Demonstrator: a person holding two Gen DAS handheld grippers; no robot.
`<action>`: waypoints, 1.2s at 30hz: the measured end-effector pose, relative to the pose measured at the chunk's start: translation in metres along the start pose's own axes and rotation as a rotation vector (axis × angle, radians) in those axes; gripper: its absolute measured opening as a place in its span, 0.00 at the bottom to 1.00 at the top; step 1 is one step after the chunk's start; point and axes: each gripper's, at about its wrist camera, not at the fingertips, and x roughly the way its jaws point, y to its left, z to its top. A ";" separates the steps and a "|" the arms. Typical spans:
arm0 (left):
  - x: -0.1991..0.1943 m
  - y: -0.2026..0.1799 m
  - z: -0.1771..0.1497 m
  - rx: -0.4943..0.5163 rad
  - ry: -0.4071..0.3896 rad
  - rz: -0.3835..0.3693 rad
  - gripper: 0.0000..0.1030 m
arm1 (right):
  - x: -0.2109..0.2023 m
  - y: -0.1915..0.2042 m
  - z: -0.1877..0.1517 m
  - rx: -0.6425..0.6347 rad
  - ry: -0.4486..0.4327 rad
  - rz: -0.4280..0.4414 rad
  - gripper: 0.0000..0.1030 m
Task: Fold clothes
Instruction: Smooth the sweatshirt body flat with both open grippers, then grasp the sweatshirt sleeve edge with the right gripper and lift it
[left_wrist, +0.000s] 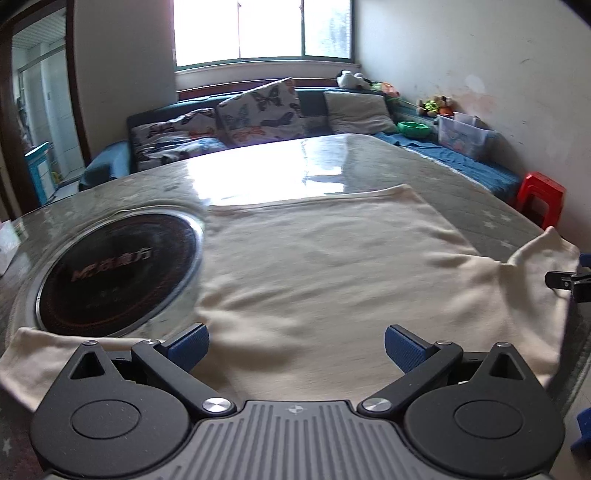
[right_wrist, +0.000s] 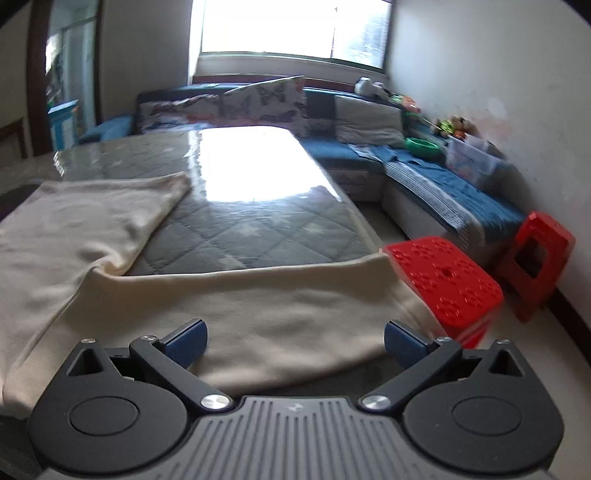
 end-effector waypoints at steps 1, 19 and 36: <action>0.000 -0.004 0.001 0.006 0.000 -0.009 1.00 | -0.001 -0.004 -0.001 0.015 -0.004 -0.005 1.00; 0.012 -0.058 0.012 0.109 0.012 -0.094 1.00 | 0.012 -0.064 -0.003 0.216 -0.024 -0.107 0.55; 0.026 -0.099 0.007 0.202 0.031 -0.186 1.00 | -0.030 -0.085 0.019 0.286 -0.156 -0.024 0.04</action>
